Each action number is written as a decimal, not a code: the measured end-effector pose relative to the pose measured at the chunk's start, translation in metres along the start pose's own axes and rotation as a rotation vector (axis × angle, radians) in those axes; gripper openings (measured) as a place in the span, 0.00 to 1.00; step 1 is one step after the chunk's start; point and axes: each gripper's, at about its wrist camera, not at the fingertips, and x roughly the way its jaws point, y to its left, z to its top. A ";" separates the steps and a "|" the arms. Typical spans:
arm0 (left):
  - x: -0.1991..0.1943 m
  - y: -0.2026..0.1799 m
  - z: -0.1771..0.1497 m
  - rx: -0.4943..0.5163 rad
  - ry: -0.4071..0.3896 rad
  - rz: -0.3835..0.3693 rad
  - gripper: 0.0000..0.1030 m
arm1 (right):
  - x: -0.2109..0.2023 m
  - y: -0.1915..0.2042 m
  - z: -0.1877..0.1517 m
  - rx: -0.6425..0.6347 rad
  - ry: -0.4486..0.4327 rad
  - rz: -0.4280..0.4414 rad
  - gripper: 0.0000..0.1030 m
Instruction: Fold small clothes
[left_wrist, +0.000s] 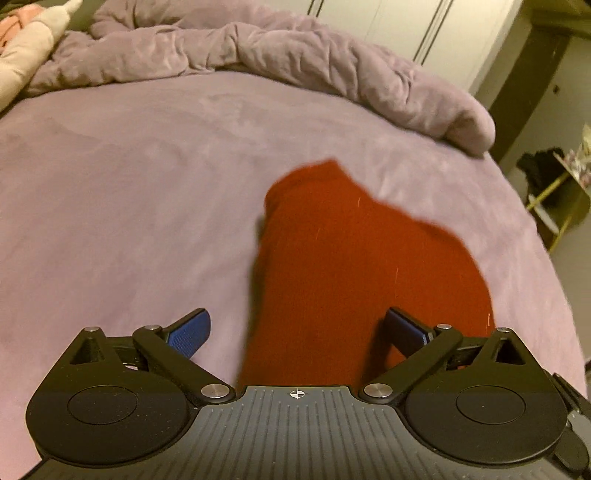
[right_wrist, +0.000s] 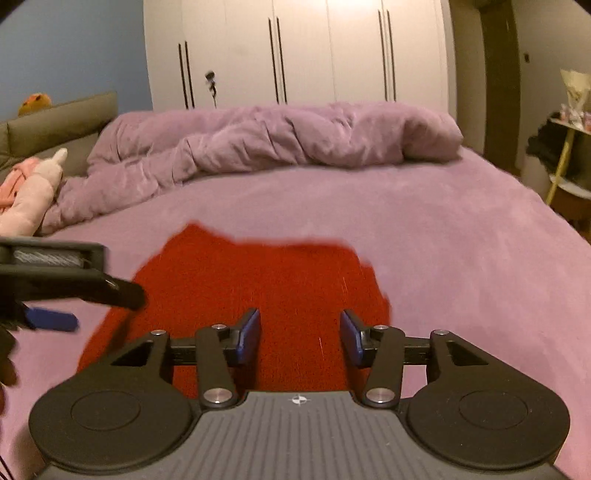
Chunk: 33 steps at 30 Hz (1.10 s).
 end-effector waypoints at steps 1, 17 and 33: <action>-0.001 0.000 -0.009 0.008 0.021 0.021 1.00 | -0.004 -0.002 -0.008 -0.003 0.015 -0.020 0.46; -0.032 -0.016 -0.032 0.211 0.028 0.151 1.00 | -0.028 0.004 -0.027 -0.100 0.167 -0.069 0.47; -0.115 -0.007 -0.075 0.248 0.036 0.175 1.00 | -0.130 0.038 -0.044 -0.017 0.285 -0.102 0.96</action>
